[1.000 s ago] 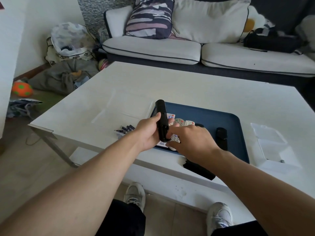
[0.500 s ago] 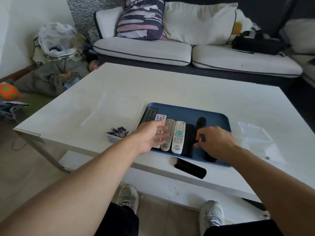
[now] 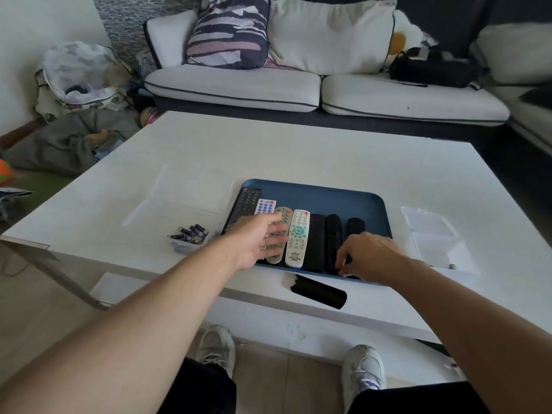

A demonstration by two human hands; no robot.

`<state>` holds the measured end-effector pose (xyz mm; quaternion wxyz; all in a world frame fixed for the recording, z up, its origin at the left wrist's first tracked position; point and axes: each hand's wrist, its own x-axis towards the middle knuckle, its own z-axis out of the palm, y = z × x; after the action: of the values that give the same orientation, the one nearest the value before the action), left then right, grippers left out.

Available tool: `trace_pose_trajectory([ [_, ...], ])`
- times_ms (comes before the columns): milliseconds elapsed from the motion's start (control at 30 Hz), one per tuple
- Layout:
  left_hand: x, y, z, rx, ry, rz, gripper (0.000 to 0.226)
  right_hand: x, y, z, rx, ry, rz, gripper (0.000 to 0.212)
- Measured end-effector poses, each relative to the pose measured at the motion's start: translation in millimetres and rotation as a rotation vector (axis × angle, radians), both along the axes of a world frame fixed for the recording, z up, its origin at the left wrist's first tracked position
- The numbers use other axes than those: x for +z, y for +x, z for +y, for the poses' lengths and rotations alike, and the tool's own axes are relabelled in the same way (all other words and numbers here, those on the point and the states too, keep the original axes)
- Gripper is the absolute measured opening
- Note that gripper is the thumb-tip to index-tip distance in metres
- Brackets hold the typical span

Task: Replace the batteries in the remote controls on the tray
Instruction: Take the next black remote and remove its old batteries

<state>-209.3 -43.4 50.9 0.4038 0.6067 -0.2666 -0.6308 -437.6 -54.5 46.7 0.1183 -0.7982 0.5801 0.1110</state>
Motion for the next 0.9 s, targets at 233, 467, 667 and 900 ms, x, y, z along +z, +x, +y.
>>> trace_pose_trajectory([
  [233,-1,0,-2,0.006,0.009,0.015,0.015,9,-3,-7,-0.032,0.160,-0.325,0.009],
  [467,7,15,1,0.204,-0.080,0.030,0.011,40,29,-1,-0.032,1.036,-0.505,0.033],
  [667,11,65,9,0.597,-0.252,-0.043,0.011,48,94,-2,0.034,0.734,-0.599,0.024],
  [900,6,143,31,0.985,-0.296,-0.262,0.014,51,197,-15,0.267,0.209,-0.494,0.012],
])
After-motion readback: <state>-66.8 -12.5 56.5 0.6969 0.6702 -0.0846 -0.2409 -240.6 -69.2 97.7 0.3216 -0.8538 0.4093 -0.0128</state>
